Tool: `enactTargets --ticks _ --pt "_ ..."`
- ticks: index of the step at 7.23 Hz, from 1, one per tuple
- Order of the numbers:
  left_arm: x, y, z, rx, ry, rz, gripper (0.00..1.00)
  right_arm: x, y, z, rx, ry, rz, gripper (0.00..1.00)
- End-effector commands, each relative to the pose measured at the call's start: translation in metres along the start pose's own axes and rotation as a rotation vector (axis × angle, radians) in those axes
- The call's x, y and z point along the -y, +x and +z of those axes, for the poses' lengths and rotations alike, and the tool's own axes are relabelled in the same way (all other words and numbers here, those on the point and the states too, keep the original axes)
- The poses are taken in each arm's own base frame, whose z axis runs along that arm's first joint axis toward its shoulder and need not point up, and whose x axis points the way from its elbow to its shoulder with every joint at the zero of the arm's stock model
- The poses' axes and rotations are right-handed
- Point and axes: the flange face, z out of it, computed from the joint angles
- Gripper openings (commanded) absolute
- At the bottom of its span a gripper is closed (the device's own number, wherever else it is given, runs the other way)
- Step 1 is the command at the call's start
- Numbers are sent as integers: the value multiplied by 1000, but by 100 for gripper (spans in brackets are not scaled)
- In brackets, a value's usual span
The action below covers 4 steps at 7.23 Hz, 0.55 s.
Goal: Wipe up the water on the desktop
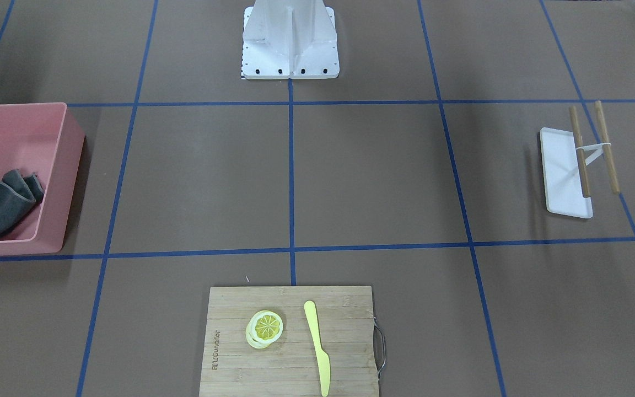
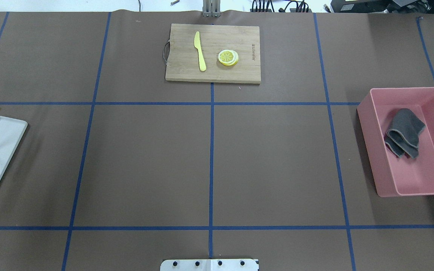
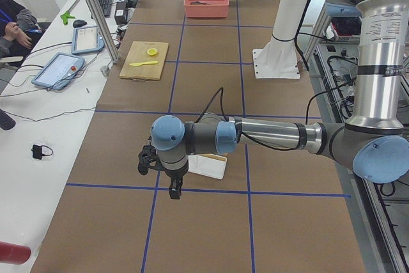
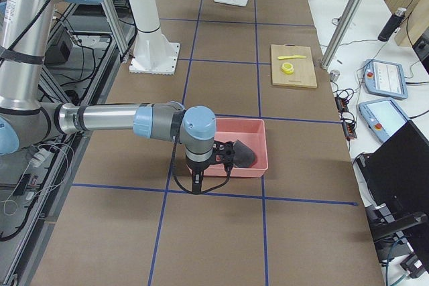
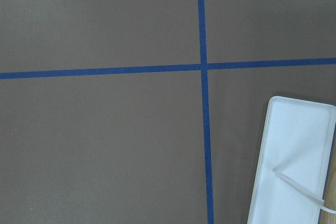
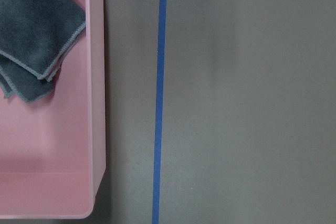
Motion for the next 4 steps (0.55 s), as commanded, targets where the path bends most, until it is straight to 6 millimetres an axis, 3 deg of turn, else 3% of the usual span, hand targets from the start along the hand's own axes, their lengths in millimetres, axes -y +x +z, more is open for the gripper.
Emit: enactTargets --ticks 1,4 --pt "-3 -2 2 -1 -4 -4 99 0 -1 -2 0 3 -2 100" --pt "-3 -3 4 0 -8 -9 99 0 -2 -2 1 5 -3 100"
